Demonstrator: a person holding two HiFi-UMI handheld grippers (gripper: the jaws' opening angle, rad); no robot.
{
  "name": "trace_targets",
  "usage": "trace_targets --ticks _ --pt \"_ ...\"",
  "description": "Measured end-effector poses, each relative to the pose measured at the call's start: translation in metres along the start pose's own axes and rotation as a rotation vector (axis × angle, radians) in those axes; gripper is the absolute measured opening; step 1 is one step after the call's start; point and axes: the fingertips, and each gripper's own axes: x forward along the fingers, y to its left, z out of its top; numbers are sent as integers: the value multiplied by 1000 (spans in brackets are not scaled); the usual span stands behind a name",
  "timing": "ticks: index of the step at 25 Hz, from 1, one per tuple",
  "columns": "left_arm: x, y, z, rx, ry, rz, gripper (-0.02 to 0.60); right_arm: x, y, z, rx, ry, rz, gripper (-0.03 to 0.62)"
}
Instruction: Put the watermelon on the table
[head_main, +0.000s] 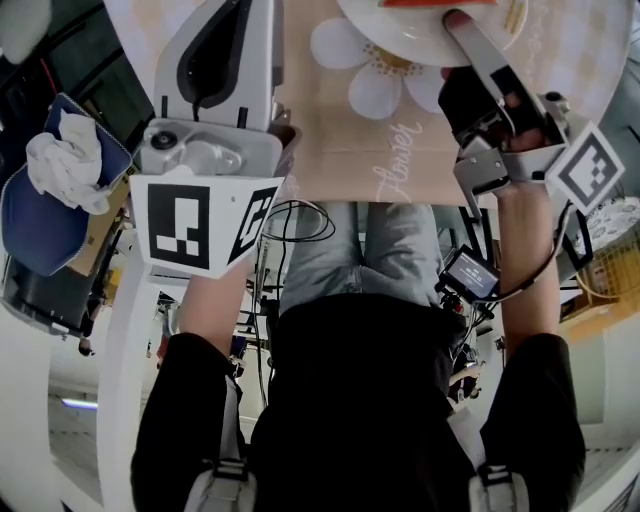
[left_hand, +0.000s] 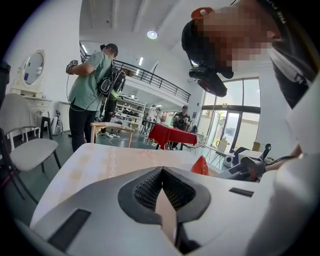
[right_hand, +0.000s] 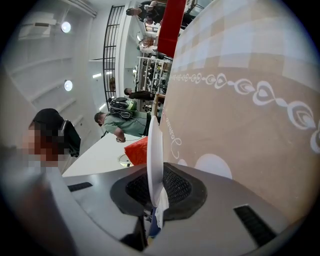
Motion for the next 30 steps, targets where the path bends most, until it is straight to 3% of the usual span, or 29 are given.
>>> trace_targets --ticks 15,24,30 --pt "9 9 -20 -22 44 -4 8 12 -22 -12 41 44 -58 35" --pt "11 9 -22 -35 50 -5 8 13 -32 -12 105 46 -153 31" --pt "13 9 -20 -39 49 -10 8 15 -32 -13 61 57 -239 44"
